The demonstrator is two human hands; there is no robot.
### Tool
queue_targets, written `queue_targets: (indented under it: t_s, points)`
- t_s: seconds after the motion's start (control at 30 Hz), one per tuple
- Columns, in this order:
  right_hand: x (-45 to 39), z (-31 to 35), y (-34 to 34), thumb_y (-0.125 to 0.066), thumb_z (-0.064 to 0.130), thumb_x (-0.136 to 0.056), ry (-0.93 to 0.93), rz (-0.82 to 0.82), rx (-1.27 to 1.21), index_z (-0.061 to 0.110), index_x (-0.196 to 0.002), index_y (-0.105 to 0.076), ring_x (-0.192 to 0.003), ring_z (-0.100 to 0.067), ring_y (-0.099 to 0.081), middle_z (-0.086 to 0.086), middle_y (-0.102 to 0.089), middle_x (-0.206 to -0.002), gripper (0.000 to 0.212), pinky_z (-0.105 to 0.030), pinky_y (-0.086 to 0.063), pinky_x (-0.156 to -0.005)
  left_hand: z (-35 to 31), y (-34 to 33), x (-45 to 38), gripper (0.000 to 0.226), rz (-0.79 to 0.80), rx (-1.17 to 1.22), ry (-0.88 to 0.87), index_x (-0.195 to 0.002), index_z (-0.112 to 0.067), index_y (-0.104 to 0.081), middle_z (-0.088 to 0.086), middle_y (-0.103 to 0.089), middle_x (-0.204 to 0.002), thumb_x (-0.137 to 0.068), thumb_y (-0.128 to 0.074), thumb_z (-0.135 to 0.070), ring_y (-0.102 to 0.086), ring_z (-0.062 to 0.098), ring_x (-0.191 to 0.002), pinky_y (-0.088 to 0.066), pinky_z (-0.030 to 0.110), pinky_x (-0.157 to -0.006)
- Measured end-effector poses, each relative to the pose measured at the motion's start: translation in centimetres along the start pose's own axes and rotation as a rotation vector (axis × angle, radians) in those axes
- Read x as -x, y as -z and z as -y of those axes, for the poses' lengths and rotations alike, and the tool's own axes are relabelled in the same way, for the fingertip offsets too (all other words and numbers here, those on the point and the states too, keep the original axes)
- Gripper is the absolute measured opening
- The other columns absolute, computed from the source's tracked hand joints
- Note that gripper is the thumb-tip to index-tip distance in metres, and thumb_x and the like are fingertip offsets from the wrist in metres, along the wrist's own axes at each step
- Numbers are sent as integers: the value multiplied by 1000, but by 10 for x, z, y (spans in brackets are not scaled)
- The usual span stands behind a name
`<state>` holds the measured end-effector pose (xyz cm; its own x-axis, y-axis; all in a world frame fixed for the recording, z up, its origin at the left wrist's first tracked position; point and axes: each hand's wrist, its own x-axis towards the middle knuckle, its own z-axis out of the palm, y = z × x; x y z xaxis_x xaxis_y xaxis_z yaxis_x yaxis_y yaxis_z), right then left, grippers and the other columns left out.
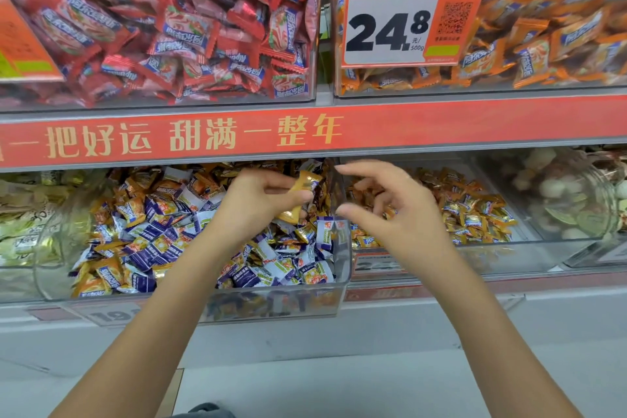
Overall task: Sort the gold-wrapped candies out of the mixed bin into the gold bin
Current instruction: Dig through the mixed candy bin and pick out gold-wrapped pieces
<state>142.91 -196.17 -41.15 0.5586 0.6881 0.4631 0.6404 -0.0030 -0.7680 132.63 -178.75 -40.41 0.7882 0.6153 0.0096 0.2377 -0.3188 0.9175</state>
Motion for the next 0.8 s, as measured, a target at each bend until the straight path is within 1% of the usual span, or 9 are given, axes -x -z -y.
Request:
queue_targets:
  t_s: [0.13, 0.23, 0.33, 0.4, 0.5, 0.57, 0.67, 0.73, 0.8]
  points:
    - [6, 1, -26, -77, 37, -74, 107, 101, 96, 37, -121, -62, -120, -9, -49, 16, -53, -128, 50, -20, -42, -93, -17, -11, 29, 12, 103, 114, -73, -92, -10, -75, 2, -75, -78, -80, -71, -7, -71, 12, -74, -55, 21, -66]
    - [11, 0, -36, -73, 20, -78, 231, -71, 189, 20, -109, -71, -108, -19, -54, 4, -61, -117, 32, -21, -40, -96, -20, -16, 37, 24, 164, 220, -48, -101, -16, -72, 1, -75, -87, -85, -64, -1, -69, 13, -84, -56, 25, -75]
    - [12, -5, -37, -64, 13, -84, 341, -96, 312, 14, -112, -70, -108, -17, -53, -1, -64, -118, 29, -14, -36, -99, -21, -19, 35, 52, 316, 602, 122, -130, -10, -49, 15, -67, -101, -83, -55, 11, -66, 20, -93, -53, 31, -88]
    - [10, -6, -36, -62, 14, -86, 380, -123, 306, 10, -105, -72, -103, -19, -56, -4, -66, -113, 23, -14, -38, -97, -21, -17, 34, 68, 372, 802, 187, -135, -8, -42, 22, -60, -110, -70, -52, 10, -62, 22, -98, -50, 31, -92]
    - [6, -5, -32, -66, 11, -85, 370, -220, 314, 6, -97, -74, -96, -22, -63, -7, -69, -105, 15, -24, -47, -90, -23, -11, 33, 67, 403, 916, 211, -133, -10, -44, 19, -57, -128, -69, -49, 12, -59, 24, -114, -45, 36, -100]
    - [4, -8, -20, -70, 9, -83, 257, -317, 348, 7, -94, -75, -92, -18, -65, -5, -71, -100, 13, -27, -49, -87, -17, -1, 28, 51, 283, 589, 129, -123, -19, -54, 7, -62, -126, -82, -51, 13, -61, 16, -114, -50, 35, -97]
    - [-1, -23, 7, -69, 20, -86, -144, -229, 491, 13, -90, -74, -99, -22, -64, -2, -71, -102, 10, -33, -50, -81, 8, 22, 16, 36, -5, -307, -93, -101, -26, -66, -10, -67, -107, -89, -50, 4, -63, 4, -98, -52, 28, -91]
    - [0, -35, 12, -67, 29, -87, -348, -61, 607, 17, -86, -74, -126, -30, -49, -5, -61, -128, 13, -39, -42, -96, 22, 36, 10, 29, 46, -601, -131, -103, -23, -70, -8, -66, -104, -89, -57, -2, -59, 3, -92, -49, 25, -91]
    - [2, -38, 10, -67, 31, -87, -380, -2, 576, 22, -86, -74, -139, -26, -33, -7, -49, -142, 11, -44, -31, -108, 28, 44, 9, 26, 196, -708, -134, -109, -25, -69, -9, -64, -112, -86, -67, -12, -58, 3, -97, -44, 16, -87]
